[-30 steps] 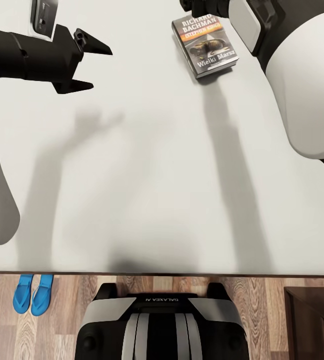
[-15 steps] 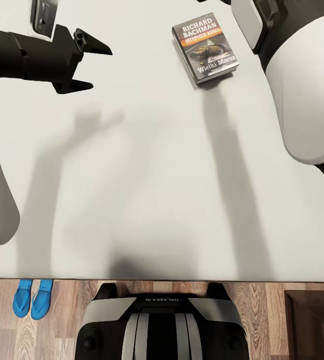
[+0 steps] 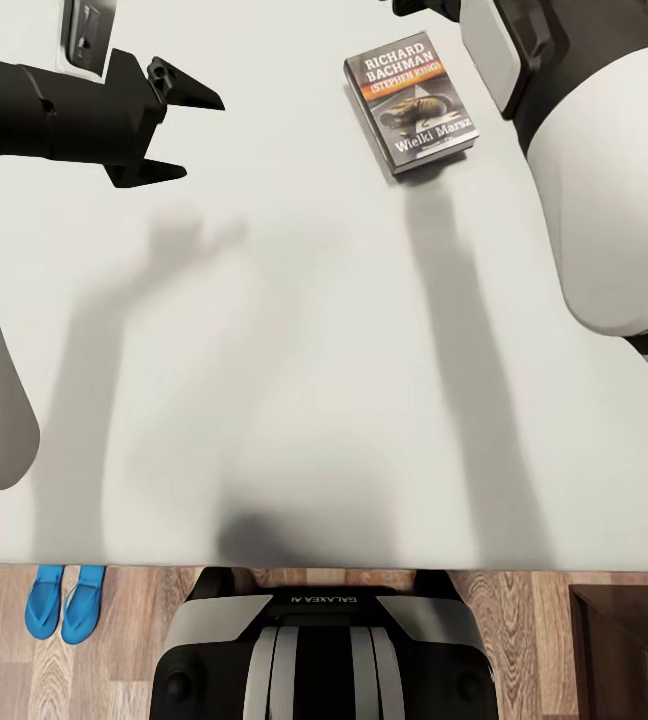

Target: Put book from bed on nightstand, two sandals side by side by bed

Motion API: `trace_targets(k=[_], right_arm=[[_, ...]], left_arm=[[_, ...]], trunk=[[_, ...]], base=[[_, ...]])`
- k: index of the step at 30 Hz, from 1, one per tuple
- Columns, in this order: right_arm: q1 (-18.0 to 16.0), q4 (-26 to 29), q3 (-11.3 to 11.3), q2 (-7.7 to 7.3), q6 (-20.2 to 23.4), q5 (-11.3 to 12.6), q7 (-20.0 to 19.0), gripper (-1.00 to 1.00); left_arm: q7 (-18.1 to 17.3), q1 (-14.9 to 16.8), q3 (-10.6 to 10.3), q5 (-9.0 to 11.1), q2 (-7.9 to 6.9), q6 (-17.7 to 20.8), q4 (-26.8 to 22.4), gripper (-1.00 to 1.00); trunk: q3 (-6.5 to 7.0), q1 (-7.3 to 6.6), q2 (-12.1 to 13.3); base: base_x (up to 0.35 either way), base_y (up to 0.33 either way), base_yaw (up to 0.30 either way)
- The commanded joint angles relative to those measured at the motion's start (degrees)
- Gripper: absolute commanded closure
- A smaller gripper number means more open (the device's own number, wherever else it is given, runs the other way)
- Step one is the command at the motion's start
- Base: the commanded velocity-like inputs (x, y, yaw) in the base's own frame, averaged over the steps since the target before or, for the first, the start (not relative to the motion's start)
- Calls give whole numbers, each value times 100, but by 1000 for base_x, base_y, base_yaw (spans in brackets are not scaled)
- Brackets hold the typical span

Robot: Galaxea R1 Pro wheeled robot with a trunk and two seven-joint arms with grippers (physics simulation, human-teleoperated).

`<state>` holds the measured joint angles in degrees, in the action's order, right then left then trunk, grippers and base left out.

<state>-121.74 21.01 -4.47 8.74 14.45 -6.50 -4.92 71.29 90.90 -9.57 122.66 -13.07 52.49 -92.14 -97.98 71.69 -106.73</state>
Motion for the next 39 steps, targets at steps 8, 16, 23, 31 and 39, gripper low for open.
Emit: trace_targets(k=[8, 16, 23, 31, 39], right_arm=[[45, 2, -2, -1, 24, -55, -48, -100], [142, -30, 13, -3, 16, -49, -59, -100], [166, -275, 12, 1, -25, -41, -69, -100], [172, -562, 15, 8, -219, -37, -74, -100], [170, -676, 23, 6, -276, -36, -63, -100]], left_arm=[[60, 0, -1, 48, -3, 24, 0, -100], [60, -2, -11, 55, 0, 32, -5, -100], [60, -8, -10, 53, -2, 28, -5, -100], [60, -10, -9, 56, -2, 31, -4, -100], [60, -33, -10, 56, -3, 33, -3, -100]], trunk=[[-2, 0, -1], [-2, 0, -1], [-2, 0, -1], [-2, 0, -1], [-2, 0, -1]], base=[[4, 0, 0], [19, 0, 0], [6, 0, 0], [2, 0, 0], [0, 0, 0]])
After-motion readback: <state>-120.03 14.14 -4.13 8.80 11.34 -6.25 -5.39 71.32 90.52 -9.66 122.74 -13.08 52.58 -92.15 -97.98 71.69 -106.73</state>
